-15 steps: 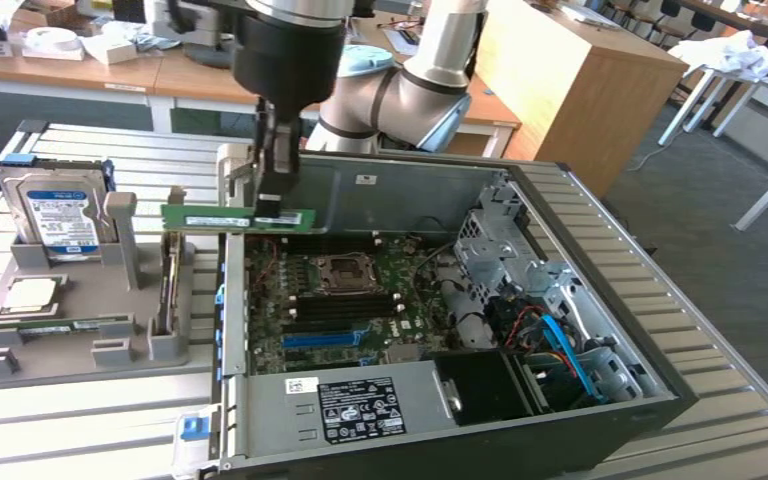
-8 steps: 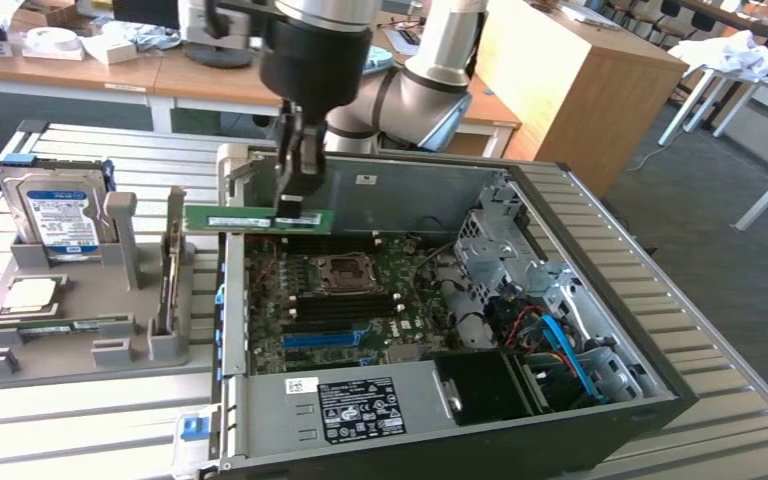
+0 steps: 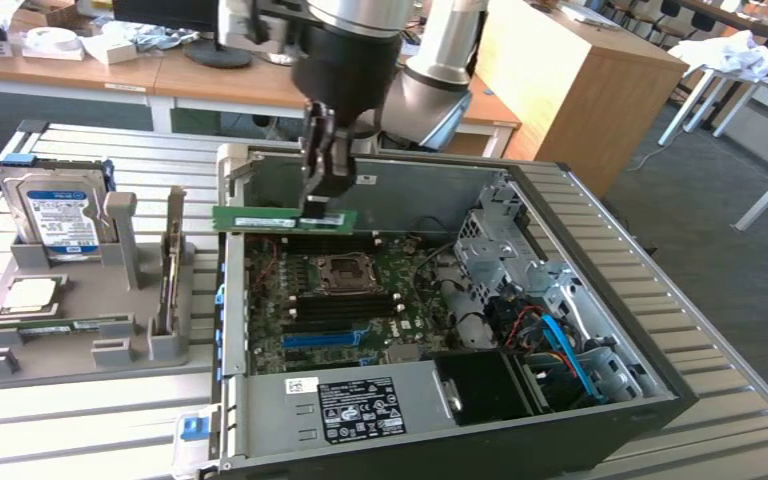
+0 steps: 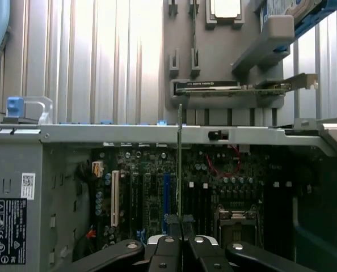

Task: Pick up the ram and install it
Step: 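Pick up the ram and move it above insertion slot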

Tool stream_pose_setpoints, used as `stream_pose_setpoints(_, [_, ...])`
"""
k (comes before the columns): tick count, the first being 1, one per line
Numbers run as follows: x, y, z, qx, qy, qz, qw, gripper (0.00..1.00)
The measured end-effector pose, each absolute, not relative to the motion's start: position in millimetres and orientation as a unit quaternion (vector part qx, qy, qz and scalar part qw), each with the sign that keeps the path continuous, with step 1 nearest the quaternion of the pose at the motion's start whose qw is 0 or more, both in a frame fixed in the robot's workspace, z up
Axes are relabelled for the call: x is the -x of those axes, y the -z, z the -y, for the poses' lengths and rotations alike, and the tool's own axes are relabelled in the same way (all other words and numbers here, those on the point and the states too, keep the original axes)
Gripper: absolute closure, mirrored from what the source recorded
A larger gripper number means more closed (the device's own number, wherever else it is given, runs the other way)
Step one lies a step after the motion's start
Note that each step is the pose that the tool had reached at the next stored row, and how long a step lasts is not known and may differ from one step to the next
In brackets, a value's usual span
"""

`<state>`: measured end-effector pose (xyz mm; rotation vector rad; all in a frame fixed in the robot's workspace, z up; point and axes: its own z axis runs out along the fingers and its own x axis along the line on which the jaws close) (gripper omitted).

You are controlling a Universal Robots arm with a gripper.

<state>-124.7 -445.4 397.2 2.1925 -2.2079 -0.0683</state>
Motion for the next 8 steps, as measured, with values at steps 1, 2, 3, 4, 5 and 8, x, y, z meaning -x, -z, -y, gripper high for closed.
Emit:
stream_pose_setpoints(1, [122, -397, 445, -0.704, 0.022, 0.709, 0.015, 0.88])
stream_pose_setpoints(2, [119, -397, 445, -0.704, 0.022, 0.709, 0.015, 0.88])
stream_pose_setpoints(3, [116, -397, 445, -0.704, 0.022, 0.709, 0.015, 0.88])
stream_pose_setpoints(4, [113, -397, 445, -0.704, 0.022, 0.709, 0.015, 0.88])
stream_pose_setpoints(5, [110, -397, 445, -0.704, 0.022, 0.709, 0.015, 0.88])
stream_pose_setpoints(8, [101, -397, 445, -0.704, 0.022, 0.709, 0.015, 0.88])
